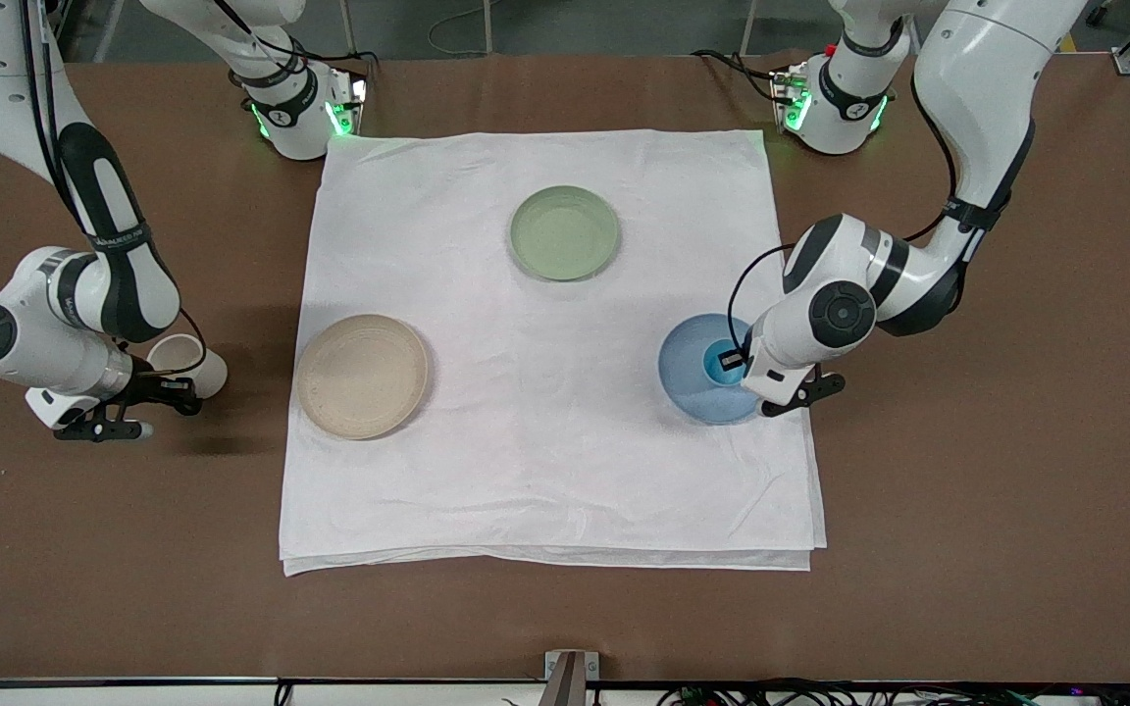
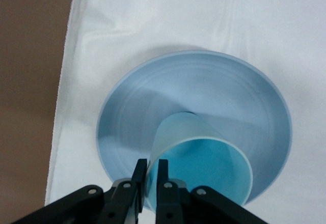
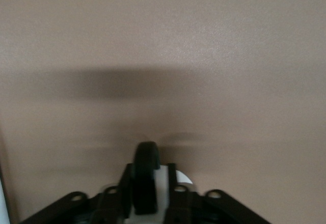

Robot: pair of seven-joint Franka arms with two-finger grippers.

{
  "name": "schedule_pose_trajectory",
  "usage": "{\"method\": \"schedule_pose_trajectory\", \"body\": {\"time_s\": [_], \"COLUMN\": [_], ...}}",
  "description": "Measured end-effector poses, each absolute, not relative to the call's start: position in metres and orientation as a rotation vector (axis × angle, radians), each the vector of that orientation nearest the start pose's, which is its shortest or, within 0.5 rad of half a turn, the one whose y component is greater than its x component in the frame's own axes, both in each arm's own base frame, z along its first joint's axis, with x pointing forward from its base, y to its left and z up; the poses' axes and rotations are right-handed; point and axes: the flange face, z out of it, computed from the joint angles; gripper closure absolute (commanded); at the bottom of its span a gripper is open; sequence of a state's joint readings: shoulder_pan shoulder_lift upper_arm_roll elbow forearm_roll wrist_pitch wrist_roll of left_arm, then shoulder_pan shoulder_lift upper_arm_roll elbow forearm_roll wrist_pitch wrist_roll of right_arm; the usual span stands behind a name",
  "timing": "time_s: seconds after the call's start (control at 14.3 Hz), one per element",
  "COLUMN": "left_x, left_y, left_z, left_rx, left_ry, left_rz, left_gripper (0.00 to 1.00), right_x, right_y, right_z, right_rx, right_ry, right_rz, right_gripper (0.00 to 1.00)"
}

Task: Place blue cup in blue plate and white mug in gray plate
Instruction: 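Lower the white mug onto the beige plate while the left gripper withdraws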

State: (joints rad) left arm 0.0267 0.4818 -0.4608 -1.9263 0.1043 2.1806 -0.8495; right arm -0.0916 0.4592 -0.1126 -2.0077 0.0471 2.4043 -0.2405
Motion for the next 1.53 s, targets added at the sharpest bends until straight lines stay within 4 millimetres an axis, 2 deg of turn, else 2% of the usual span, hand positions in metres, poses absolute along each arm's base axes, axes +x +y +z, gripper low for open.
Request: {"method": "schedule_pose_trajectory", "body": {"time_s": [0.21,0.35,0.42,0.56,0.7,0.91,1.05,1.19,1.33,1.47,1.53], "left_x": [0.558,0.577,0.592,0.625,0.646,0.660,0.659,0.649,0.634,0.617,0.608], "left_y": [-0.244,-0.236,-0.224,-0.188,-0.154,-0.100,-0.064,-0.048,-0.045,-0.047,-0.049], "left_z": [0.257,0.284,0.306,0.366,0.427,0.488,0.518,0.546,0.570,0.591,0.601], "left_rx": [-3.069,-3.086,-3.079,-3.031,-2.996,-2.986,-2.992,-2.992,-3.018,-3.029,-3.033], "left_ry": [-0.637,-0.672,-0.678,-0.623,-0.548,-0.516,-0.401,-0.302,-0.224,-0.131,-0.091], "left_rz": [0.314,0.236,0.170,0.049,-0.005,-0.058,-0.072,-0.078,-0.051,-0.013,0.002], "left_gripper": [0.00,0.00,0.00,0.00,0.00,0.00,0.00,0.00,0.00,0.00,0.00], "right_x": [0.591,0.602,0.608,0.614,0.611,0.593,0.583,0.576,0.574,0.576,0.578], "right_y": [-0.117,-0.108,-0.097,-0.053,0.005,0.080,0.114,0.139,0.147,0.144,0.141], "right_z": [0.227,0.246,0.261,0.290,0.311,0.314,0.308,0.303,0.296,0.281,0.272], "right_rx": [-3.144,-3.125,-3.111,-3.094,-3.088,-3.065,-3.070,-3.074,-3.074,-3.079,-3.082], "right_ry": [-0.025,-0.022,0.006,0.081,0.142,0.198,0.215,0.220,0.223,0.238,0.246], "right_rz": [0.091,0.133,0.151,0.163,0.166,0.192,0.201,0.167,0.134,0.122,0.119], "right_gripper": [1.00,1.00,1.00,1.00,1.00,1.00,1.00,1.00,0.99,0.96,0.91]}}
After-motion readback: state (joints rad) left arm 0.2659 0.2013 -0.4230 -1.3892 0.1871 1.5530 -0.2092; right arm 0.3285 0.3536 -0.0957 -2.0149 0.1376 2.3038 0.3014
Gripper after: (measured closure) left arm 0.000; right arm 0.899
